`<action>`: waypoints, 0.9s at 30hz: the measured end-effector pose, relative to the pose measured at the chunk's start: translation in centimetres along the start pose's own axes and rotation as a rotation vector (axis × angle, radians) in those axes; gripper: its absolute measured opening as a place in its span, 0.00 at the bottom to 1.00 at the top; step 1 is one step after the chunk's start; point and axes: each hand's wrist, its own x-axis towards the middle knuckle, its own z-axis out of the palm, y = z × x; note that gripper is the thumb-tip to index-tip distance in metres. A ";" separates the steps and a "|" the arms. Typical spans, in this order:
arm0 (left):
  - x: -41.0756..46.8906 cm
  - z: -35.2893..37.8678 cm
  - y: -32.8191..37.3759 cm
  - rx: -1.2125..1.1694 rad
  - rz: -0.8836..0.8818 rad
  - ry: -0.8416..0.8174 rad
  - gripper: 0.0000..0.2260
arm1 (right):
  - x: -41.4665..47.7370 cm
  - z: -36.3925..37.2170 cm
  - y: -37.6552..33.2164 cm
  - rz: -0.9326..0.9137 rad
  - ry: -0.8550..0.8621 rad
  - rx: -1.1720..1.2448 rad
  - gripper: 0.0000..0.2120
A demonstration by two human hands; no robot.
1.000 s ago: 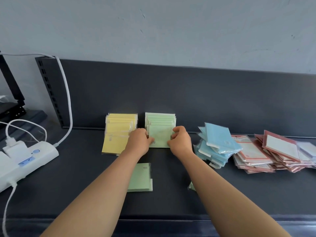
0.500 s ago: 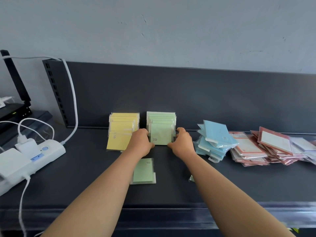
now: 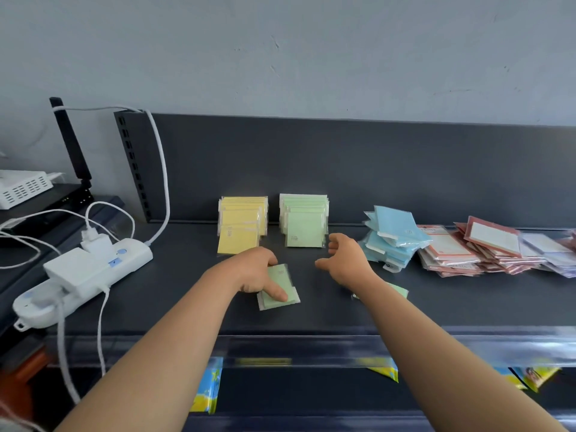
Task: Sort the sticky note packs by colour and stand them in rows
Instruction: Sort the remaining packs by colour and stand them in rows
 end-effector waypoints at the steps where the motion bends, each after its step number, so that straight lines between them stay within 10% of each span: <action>1: -0.2 0.1 0.0 0.001 -0.009 0.003 0.32 | -0.3 0.0 0.0 0.002 -0.003 -0.007 0.27; 16: 2.4 2.2 2.9 -0.837 0.028 0.334 0.12 | -0.2 0.3 -0.5 0.056 -0.061 0.276 0.15; 27: 6.9 2.6 2.1 -0.475 -0.012 0.504 0.13 | 5.1 0.9 0.8 0.070 0.073 0.155 0.14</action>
